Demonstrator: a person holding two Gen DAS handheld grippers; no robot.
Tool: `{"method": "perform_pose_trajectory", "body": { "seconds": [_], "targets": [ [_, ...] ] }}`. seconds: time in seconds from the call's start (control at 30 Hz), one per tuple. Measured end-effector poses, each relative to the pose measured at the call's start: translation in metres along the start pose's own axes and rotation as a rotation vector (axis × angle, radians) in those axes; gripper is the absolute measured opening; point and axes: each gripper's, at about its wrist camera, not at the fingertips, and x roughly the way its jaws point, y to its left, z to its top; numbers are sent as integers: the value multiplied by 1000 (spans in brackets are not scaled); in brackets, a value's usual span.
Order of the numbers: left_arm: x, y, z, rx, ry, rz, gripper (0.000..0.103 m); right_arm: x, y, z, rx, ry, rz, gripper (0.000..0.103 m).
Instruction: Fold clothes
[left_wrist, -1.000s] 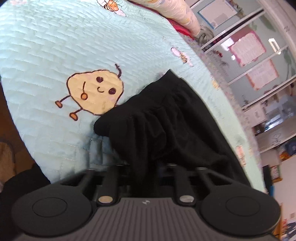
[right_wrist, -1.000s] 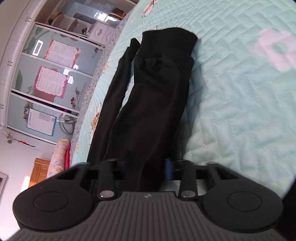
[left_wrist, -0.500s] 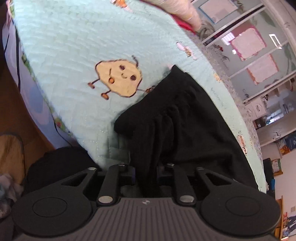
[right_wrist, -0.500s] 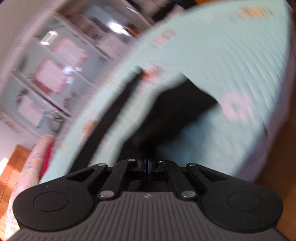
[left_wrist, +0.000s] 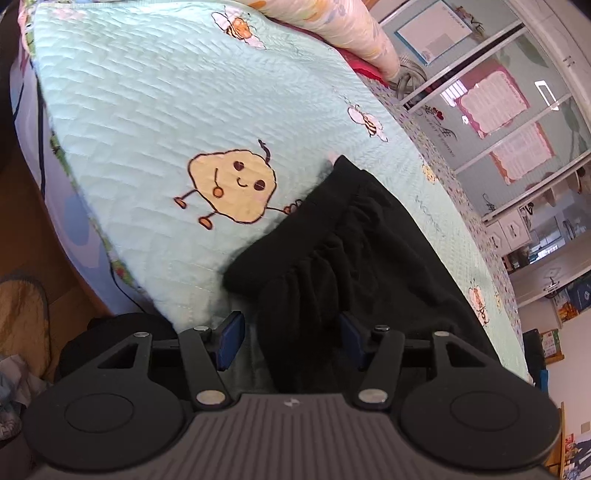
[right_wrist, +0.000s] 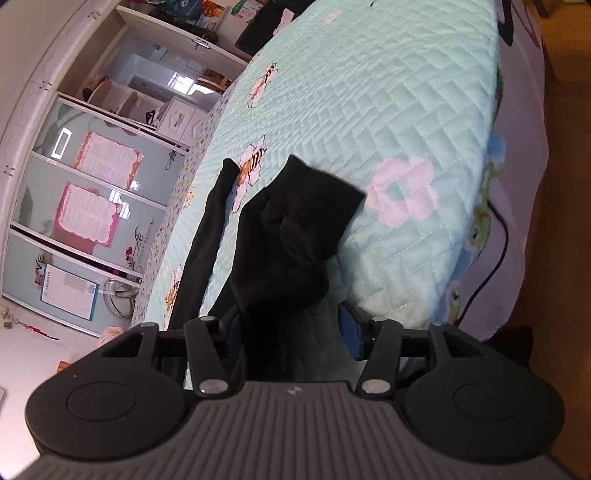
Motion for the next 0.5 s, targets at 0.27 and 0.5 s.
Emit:
{"method": "perform_pose_trajectory", "body": {
  "seconds": [0.27,0.5],
  "targets": [
    [14,-11,-2,25,16,22,31,29,-34,41,223,-27,66,49],
    [5,-14,8,135,-16,55,31,13,-1,87,-16,-226,-28,3]
  ]
}}
